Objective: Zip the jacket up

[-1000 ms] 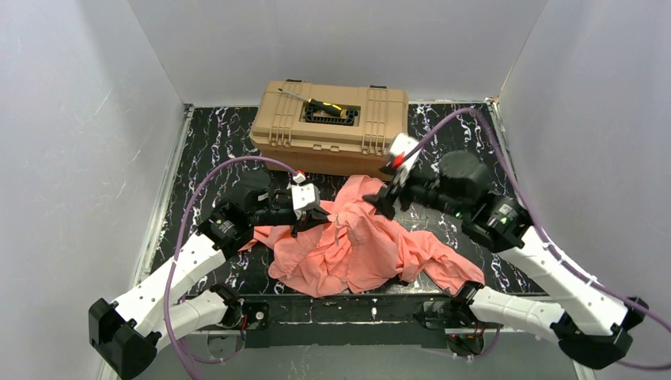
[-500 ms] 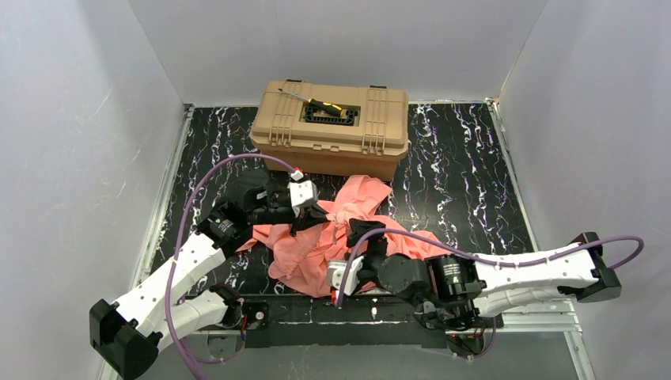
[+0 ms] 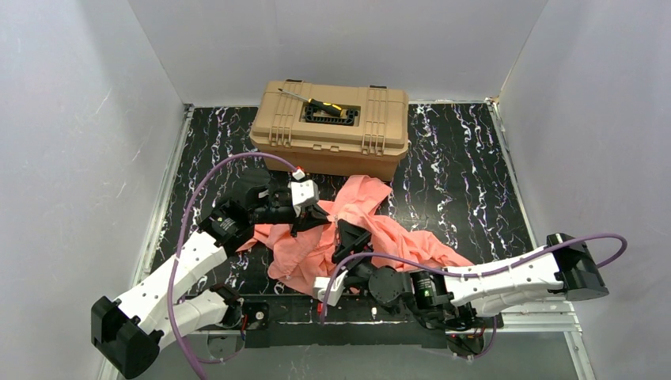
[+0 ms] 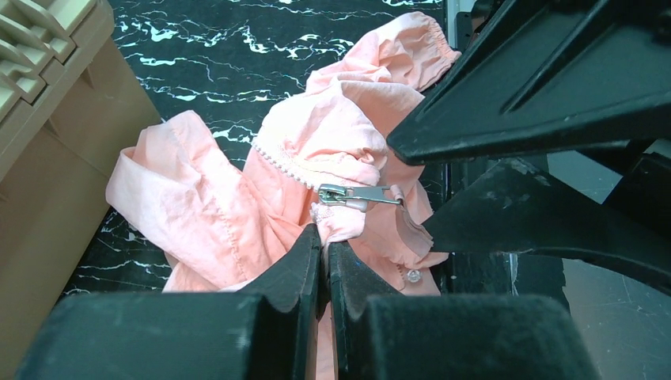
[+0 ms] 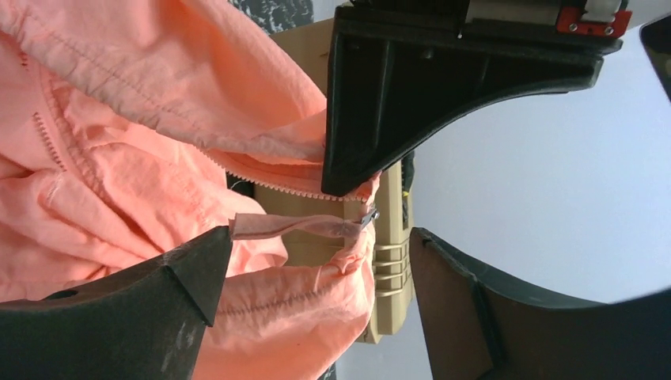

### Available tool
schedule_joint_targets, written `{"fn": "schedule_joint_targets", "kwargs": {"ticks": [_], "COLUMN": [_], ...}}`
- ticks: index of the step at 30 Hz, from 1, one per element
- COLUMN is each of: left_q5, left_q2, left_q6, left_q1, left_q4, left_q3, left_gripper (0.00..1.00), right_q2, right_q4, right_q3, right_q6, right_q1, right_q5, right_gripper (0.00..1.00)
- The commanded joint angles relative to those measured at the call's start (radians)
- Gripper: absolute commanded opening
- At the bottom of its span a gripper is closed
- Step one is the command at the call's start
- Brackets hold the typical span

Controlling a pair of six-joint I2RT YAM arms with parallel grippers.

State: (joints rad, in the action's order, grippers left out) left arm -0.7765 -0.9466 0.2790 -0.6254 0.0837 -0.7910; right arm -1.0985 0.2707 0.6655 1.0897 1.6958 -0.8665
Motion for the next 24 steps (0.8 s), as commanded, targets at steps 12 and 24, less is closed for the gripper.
{"fn": "schedule_joint_targets", "kwargs": {"ticks": [12,24], "left_q5": [-0.056,-0.085], "left_q2": [0.019,0.046], "left_q6": [0.045,0.112], "left_q1": [0.004,0.004], "left_q4": [0.036,0.062], "left_q3": [-0.020,0.000], "left_gripper": [0.00,0.00], "right_q2": [-0.019,0.028], "right_q4": [0.350,0.178], "right_q3": [-0.014,0.095], "right_q6": [0.038,-0.233], "right_q1": [0.001,-0.130], "right_q5": [0.008,0.130], "right_gripper": [0.38,0.01]}}
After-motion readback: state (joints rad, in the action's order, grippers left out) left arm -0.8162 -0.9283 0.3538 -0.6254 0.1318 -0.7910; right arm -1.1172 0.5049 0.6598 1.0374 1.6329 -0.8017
